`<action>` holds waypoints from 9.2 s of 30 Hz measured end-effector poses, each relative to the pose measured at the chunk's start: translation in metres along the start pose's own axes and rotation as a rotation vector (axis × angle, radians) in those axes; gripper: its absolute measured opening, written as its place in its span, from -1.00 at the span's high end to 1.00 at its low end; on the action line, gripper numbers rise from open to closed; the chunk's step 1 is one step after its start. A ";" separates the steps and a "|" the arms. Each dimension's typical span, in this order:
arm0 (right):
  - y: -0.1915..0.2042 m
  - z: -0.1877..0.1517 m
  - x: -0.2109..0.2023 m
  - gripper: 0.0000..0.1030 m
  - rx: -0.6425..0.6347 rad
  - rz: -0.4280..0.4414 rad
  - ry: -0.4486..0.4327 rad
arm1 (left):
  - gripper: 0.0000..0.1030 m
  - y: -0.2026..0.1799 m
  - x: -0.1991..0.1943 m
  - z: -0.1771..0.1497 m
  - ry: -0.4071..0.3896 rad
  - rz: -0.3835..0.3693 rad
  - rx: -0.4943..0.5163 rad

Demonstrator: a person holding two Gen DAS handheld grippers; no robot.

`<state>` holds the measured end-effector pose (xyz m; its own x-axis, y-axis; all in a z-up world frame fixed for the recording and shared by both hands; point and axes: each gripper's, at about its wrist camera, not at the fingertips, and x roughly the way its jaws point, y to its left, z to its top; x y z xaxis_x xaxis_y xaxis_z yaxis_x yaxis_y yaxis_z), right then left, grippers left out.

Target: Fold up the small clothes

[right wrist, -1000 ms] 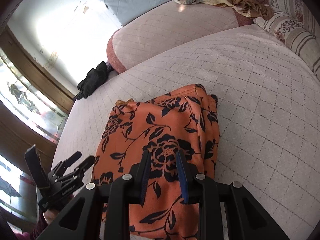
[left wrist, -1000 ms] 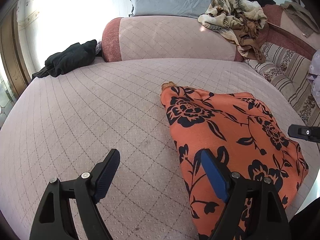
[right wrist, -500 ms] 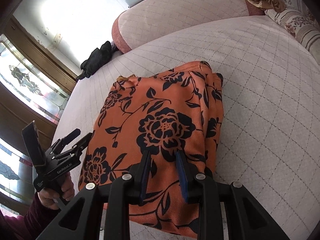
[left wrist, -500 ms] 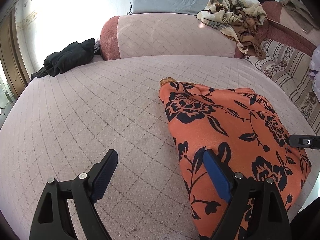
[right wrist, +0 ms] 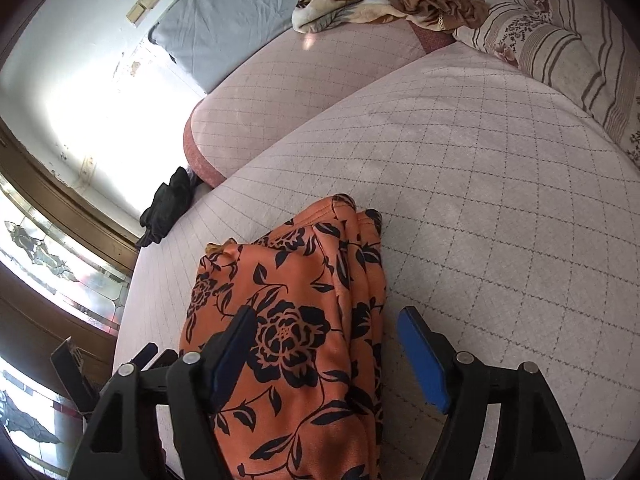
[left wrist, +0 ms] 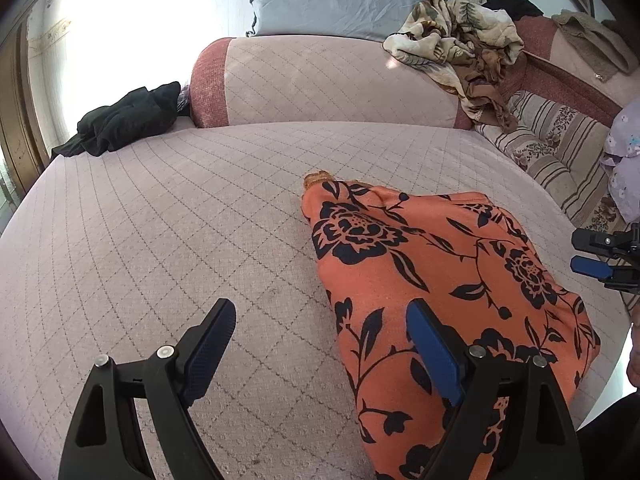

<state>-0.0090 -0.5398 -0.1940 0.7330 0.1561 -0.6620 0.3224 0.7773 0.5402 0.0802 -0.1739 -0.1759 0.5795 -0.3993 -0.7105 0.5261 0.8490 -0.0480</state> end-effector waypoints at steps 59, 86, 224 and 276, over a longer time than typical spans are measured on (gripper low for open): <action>-0.015 -0.007 0.021 -0.48 0.016 0.084 0.100 | -0.70 -0.021 0.020 -0.006 0.123 -0.152 -0.011; 0.007 -0.020 0.070 -0.16 0.019 0.100 0.213 | -0.03 -0.008 0.043 -0.012 0.209 -0.373 -0.157; 0.183 -0.126 -0.226 -0.40 -0.529 -0.144 -0.446 | -0.92 0.046 -0.308 -0.019 -0.330 0.341 -0.098; 0.218 -0.123 -0.213 -0.40 -0.568 -0.200 -0.426 | -0.92 0.077 -0.318 -0.009 -0.364 0.324 -0.129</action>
<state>-0.1687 -0.3285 0.0006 0.8993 -0.1820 -0.3977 0.1989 0.9800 0.0013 -0.0691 0.0220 0.0402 0.8921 -0.1833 -0.4131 0.2152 0.9761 0.0316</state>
